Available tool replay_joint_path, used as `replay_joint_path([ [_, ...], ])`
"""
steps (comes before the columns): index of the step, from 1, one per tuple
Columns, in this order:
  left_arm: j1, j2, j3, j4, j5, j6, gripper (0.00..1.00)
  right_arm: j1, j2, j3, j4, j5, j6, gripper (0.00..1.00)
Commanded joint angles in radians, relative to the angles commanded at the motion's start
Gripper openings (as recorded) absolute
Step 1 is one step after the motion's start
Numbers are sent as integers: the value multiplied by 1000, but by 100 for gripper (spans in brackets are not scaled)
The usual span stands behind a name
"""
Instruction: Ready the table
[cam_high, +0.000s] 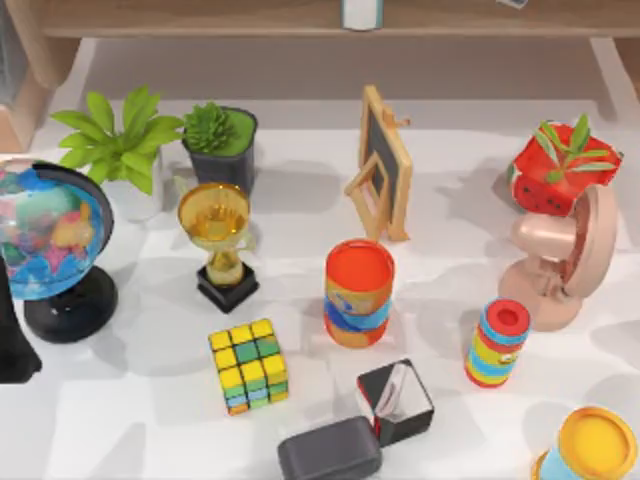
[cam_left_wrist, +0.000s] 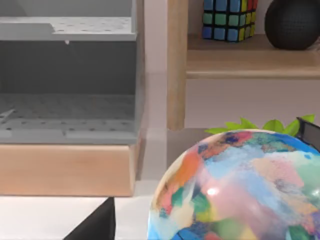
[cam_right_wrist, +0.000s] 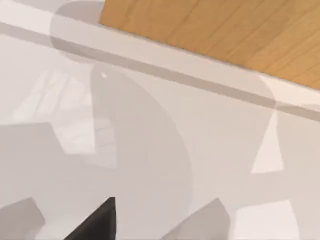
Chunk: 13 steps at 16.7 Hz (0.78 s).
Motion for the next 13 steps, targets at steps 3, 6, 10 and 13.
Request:
replay_joint_path([
  [3,0,0,0,0,0,0,100,-103,85,-51,359,-63,-156,100],
  [6,0,0,0,0,0,0,100,-201,186,-99,710,-139,-323,100],
  [10,0,0,0,0,0,0,100,-295,326,-142,1115,-259,-536,100],
  [13,0,0,0,0,0,0,100,-328,418,-149,1346,-365,-682,100],
])
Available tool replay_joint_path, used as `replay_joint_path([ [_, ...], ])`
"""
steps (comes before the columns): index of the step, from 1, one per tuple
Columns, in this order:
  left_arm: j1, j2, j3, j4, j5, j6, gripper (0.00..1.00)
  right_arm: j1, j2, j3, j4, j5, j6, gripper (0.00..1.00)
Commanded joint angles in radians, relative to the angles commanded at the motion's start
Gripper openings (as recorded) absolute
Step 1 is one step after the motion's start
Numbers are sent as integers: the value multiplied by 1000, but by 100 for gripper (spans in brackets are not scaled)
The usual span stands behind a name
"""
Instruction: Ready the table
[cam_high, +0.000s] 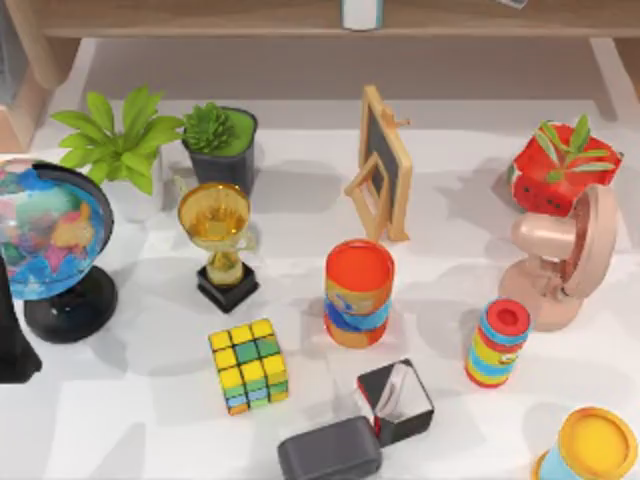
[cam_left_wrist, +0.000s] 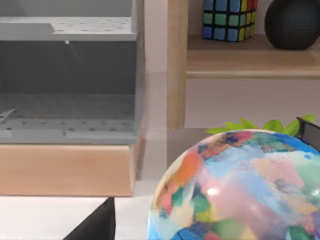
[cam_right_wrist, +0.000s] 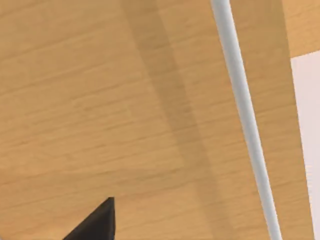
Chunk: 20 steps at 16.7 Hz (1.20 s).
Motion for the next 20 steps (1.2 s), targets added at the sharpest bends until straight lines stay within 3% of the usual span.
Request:
replay_joint_path([
  [4,0,0,0,0,0,0,100,-7,97,16,178,-141,-171,100],
  [8,0,0,0,0,0,0,100,-1,137,33,226,-217,-254,100],
  [20,0,0,0,0,0,0,100,58,162,112,171,-158,-255,100],
])
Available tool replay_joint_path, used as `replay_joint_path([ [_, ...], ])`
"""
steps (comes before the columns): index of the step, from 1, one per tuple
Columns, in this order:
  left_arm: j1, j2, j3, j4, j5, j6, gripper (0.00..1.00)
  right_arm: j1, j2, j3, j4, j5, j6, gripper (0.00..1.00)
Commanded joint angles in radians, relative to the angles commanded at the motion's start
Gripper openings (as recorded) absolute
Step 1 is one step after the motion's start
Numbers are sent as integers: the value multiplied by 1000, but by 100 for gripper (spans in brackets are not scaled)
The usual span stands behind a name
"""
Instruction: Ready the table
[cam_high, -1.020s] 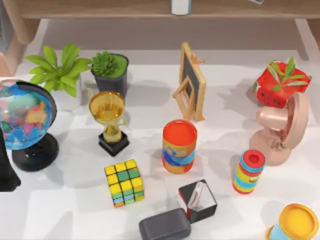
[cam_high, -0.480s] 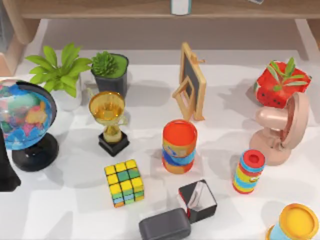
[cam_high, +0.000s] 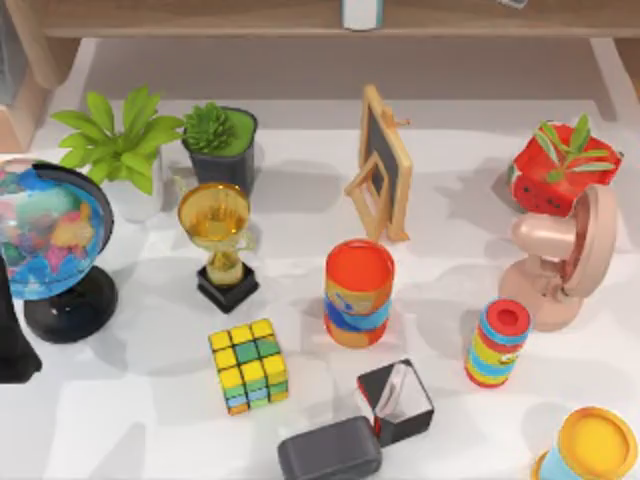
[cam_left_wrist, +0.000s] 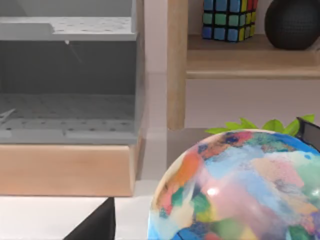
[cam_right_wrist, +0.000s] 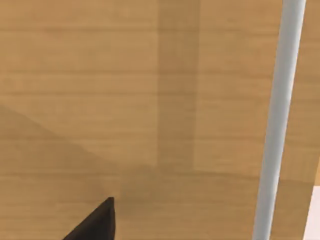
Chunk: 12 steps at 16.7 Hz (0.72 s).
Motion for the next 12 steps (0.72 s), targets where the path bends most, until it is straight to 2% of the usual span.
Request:
replay_joint_path([
  [3,0,0,0,0,0,0,100,0,0,0,0,0,0,100],
  [12,0,0,0,0,0,0,100,0,0,0,0,0,0,32],
])
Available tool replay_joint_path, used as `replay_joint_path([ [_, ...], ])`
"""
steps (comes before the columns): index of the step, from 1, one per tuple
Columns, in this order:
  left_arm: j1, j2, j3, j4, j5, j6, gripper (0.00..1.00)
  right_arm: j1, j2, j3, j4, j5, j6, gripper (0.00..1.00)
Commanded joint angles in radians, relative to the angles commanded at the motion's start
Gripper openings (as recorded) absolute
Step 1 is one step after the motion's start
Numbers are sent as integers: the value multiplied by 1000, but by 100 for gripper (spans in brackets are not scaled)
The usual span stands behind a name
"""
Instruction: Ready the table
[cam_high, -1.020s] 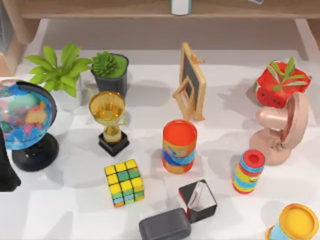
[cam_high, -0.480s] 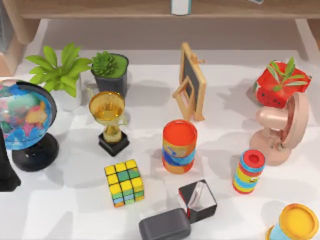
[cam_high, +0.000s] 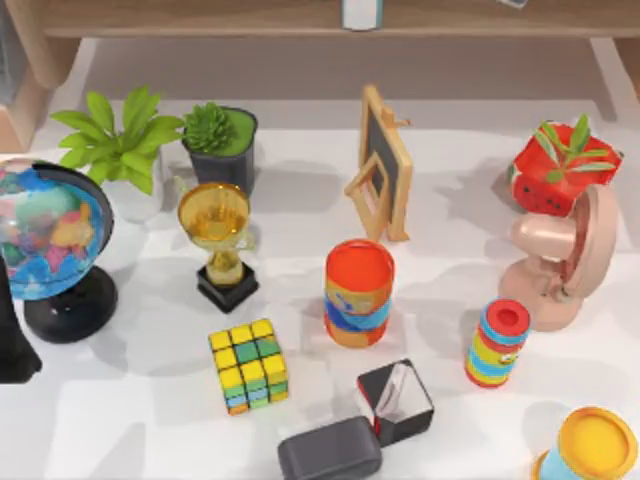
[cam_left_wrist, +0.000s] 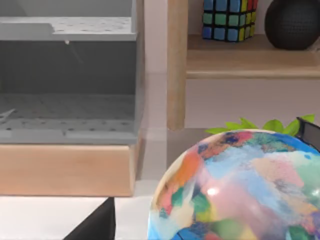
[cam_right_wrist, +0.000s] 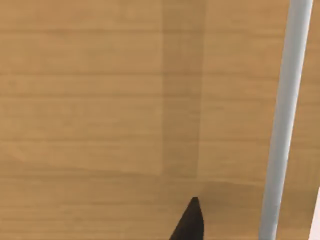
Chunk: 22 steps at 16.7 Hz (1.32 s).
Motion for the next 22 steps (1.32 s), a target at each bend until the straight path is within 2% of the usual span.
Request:
replay_joint_path([
  [4,0,0,0,0,0,0,100,0,0,0,0,0,0,2],
  [5,0,0,0,0,0,0,100,0,0,0,0,0,0,0],
  [15,0,0,0,0,0,0,100,11,13,16,-17,9,-1,0],
  [22,0,0,0,0,0,0,100,115,84,218,-141,118,0,0],
])
